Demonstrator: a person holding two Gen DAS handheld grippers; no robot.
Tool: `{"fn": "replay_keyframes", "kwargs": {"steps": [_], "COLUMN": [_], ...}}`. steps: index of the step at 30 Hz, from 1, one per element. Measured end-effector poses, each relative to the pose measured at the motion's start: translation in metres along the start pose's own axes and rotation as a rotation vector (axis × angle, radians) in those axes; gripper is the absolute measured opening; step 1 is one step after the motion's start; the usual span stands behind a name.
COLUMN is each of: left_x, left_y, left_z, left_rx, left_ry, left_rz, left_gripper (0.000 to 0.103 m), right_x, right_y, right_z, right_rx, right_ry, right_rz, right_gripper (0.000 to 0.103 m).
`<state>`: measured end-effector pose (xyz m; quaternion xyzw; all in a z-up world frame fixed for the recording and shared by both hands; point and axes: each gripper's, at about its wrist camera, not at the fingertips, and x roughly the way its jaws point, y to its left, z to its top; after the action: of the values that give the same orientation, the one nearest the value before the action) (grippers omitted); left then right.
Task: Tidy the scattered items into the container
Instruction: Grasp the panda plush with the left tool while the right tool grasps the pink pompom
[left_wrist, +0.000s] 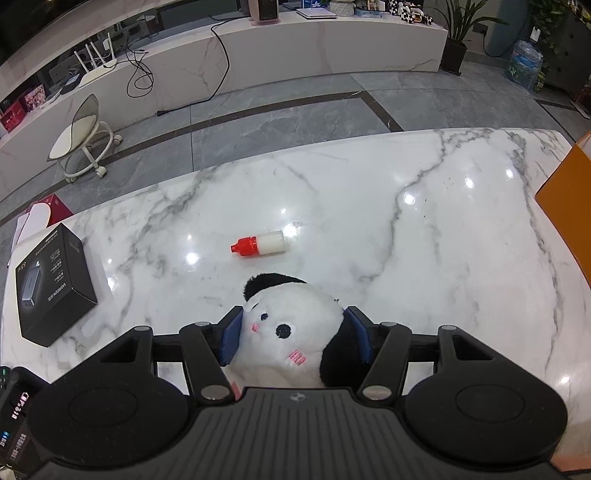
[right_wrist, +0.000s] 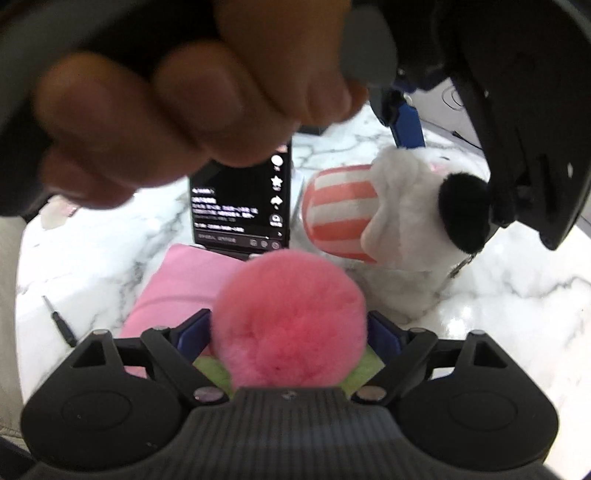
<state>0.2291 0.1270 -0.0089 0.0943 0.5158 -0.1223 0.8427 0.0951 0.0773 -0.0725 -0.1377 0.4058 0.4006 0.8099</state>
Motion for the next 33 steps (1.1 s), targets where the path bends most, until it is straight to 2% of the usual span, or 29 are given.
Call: {"fn": "replay_keyframes", "kwargs": {"steps": [2,4,6,11,16,26,33], "left_x": [0.0,-0.001,-0.001,-0.001,-0.001,-0.007,-0.012], "left_y": [0.0,0.0,0.0,-0.004,-0.007,-0.036,-0.062], "left_z": [0.0,0.0,0.0,-0.001,-0.002,-0.01,-0.017], "left_rx": [0.0,-0.001,0.0,0.004,0.006,0.0,-0.007], "left_ry": [-0.001,-0.001,-0.001,0.001,0.006,-0.007,-0.017], "left_rz": [-0.001,0.001,0.001,0.002,0.004,0.019,0.037], "left_gripper": [0.069,0.069,0.069,0.069,0.069,0.069,0.069], "right_x": [0.001,-0.001,-0.003,-0.008,-0.025,-0.086,-0.118], "right_y": [-0.002,-0.004,-0.005,-0.015,-0.028,-0.093,-0.119], "right_z": [0.001,0.002,0.002,-0.005,-0.012,-0.051,-0.08], "right_rx": [0.017,0.018,0.012,0.007,0.013,0.136,0.205], "right_ry": [0.002,0.003,0.015,0.031,0.043,0.067,0.065], "right_rz": [0.005,0.01,-0.009,-0.019,-0.07,-0.202,-0.274], "right_gripper": [0.084,0.076,0.055,0.049,0.047,0.046,0.046]}}
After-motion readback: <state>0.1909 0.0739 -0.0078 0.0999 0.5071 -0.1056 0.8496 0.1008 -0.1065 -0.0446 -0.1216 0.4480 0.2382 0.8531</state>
